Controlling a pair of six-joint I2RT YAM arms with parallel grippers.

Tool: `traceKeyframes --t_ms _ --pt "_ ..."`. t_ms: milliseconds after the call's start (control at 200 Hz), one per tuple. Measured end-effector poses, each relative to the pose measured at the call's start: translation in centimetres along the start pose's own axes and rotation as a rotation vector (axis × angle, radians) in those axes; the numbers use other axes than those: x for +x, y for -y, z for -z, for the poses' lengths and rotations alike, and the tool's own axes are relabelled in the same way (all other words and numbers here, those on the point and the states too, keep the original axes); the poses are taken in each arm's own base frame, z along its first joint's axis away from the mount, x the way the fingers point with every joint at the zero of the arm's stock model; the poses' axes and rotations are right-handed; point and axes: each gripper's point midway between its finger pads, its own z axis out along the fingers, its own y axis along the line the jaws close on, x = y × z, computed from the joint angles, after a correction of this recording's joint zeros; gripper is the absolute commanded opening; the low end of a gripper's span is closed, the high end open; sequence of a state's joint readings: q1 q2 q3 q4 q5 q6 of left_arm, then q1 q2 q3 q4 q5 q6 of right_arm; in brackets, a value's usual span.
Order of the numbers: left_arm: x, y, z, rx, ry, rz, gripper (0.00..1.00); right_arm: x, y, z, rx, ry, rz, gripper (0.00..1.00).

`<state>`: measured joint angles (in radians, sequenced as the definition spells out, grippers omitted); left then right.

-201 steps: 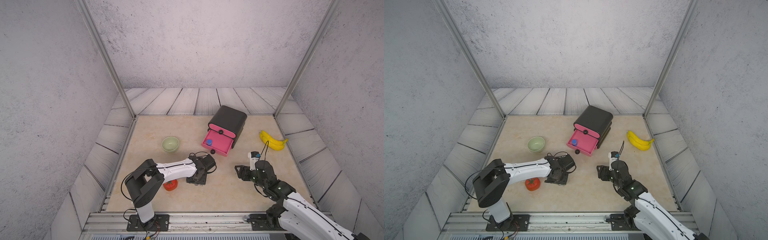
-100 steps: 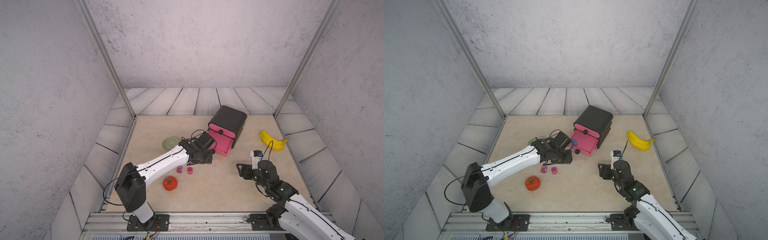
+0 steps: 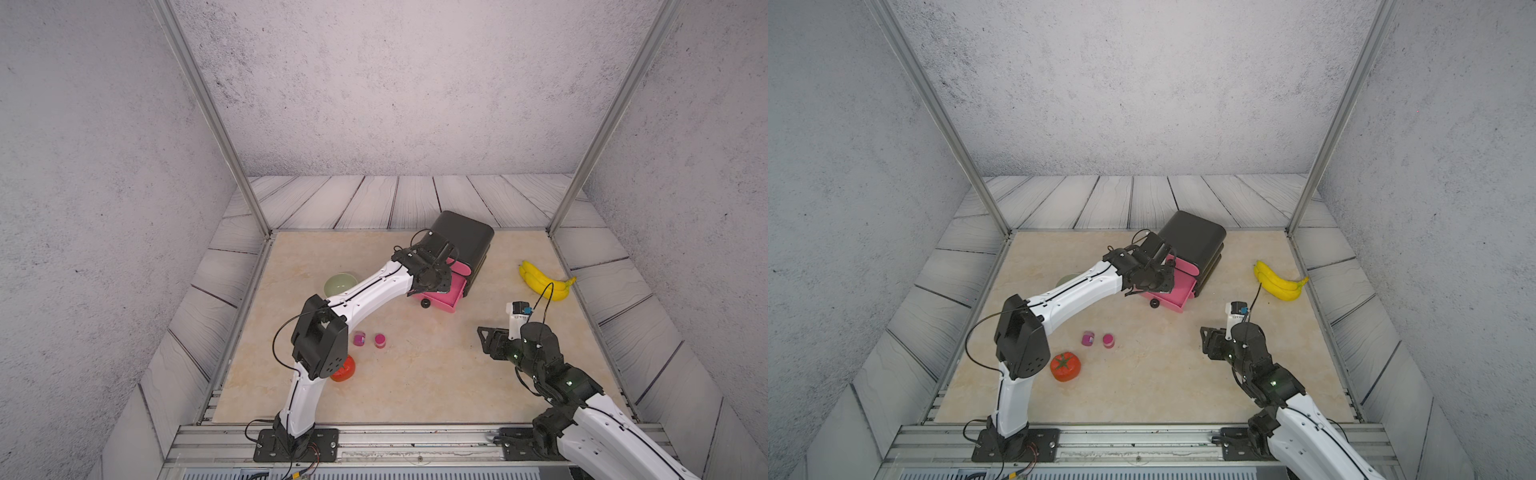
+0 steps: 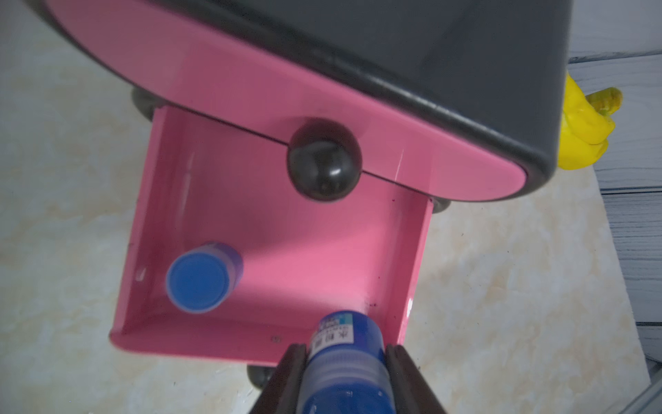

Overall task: Put the paint cans in the drawer according to color
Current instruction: Place the paint can in the drawer.

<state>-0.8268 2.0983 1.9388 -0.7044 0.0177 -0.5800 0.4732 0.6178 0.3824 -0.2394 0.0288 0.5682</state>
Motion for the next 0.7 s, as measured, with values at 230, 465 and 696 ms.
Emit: traceKeyframes --t_ms 230,465,696 --pt "-0.1 -0.5 -2.3 -0.052 -0.027 -0.045 0.36 0.3 0.3 0.0 0.013 -0.016 0.01 0.65" --pt "0.7 -0.6 -3.2 -0.058 -0.077 -0.056 0.5 0.5 0.5 -0.1 0.021 -0.026 0.01 0.65" --pt "-1.4 0.9 -1.3 -0.01 -0.036 -0.057 0.5 0.6 0.6 0.0 0.024 -0.029 0.009 0.65"
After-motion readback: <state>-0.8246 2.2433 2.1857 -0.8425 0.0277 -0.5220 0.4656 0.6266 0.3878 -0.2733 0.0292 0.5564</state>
